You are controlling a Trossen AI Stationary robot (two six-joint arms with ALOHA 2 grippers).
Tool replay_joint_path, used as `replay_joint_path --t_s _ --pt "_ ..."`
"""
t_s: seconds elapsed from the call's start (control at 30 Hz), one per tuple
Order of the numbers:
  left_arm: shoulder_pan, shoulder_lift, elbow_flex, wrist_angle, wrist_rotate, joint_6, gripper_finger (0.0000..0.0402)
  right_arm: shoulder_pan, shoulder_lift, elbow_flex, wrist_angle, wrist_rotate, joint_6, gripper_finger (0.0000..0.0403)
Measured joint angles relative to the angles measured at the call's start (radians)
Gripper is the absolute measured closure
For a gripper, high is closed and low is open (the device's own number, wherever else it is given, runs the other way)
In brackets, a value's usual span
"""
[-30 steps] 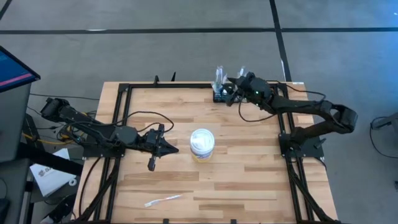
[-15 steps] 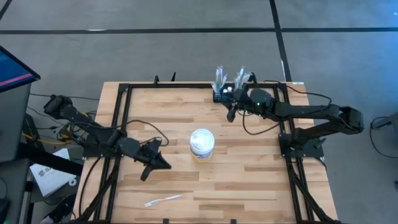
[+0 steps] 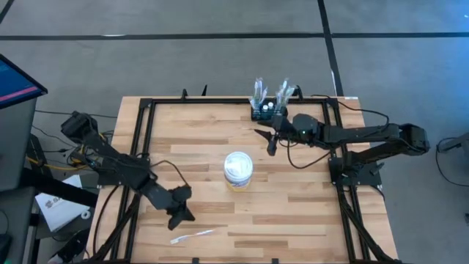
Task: Pick & Place toothbrushing station
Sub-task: Put the orange toothbrush into the black mesh organizer
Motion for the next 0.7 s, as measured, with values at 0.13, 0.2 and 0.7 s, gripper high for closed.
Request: replay_joint_path --t_s 0.13,0.2,0.7 --pt "-0.014 0.076 0.000 0.001 0.071 -0.102 0.0400 0.019 0.000 0.000 -0.001 0.000 0.000 0.0273" --pt "-0.014 0.106 0.000 0.002 0.112 -0.131 0.0400 0.030 0.000 0.000 -0.008 0.000 0.000 0.0277" --pt "-0.058 0.251 0.036 0.013 0.289 -0.232 0.0355 0.042 0.000 0.000 -0.050 0.000 0.000 0.0284"
